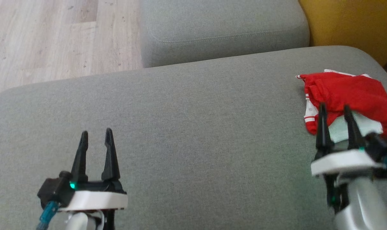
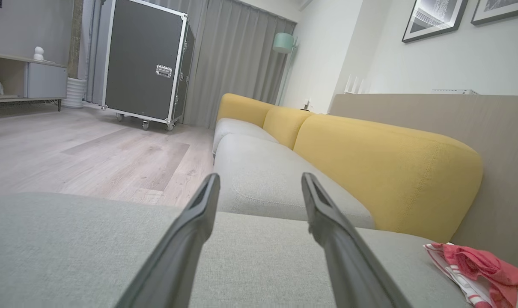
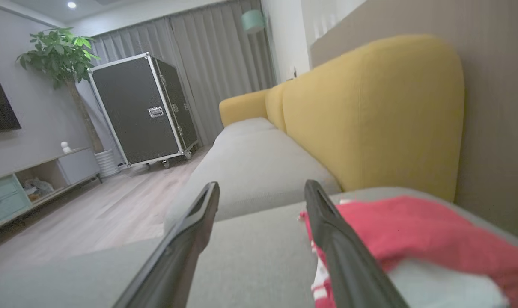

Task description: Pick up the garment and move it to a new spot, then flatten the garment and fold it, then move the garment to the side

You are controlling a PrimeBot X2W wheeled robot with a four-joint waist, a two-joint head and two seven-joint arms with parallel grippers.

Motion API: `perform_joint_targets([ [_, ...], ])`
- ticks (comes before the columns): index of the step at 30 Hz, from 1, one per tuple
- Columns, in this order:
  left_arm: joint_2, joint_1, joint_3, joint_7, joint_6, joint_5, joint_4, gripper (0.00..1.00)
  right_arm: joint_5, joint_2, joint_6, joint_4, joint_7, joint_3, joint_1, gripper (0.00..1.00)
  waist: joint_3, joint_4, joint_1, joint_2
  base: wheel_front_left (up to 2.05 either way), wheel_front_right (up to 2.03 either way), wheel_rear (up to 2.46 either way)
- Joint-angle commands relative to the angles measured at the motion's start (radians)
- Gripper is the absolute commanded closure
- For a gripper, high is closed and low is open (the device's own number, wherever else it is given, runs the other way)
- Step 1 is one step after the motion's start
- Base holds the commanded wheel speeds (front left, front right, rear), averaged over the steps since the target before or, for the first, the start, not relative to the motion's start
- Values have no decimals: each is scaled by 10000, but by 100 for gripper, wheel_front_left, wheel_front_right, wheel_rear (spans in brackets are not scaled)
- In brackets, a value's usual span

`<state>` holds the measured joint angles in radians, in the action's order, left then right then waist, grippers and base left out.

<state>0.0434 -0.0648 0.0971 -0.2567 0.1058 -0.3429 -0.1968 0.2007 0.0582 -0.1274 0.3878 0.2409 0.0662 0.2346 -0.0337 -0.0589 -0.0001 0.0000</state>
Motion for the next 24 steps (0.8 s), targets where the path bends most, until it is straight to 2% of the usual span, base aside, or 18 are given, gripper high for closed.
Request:
perform_joint_targets([
  [1, 68, -182, -278, -51, -36, -78, 244, 0, 327, -74, -33, -249, 160, -290, 90, 0, -23, 32, 1, 0, 0, 0, 0],
  [9, 68, 91, -312, -51, -183, -73, 62, 0, 522, -78, -33, -893, 205, -556, -1107, 0, -10, 49, 1, 0, 0, 0, 0],
  [24, 68, 185, -538, -51, -490, -273, 252, 0, 709, -79, -33, -1136, 207, -676, -1142, 0, -29, 59, 1, 0, 0, 0, 0],
])
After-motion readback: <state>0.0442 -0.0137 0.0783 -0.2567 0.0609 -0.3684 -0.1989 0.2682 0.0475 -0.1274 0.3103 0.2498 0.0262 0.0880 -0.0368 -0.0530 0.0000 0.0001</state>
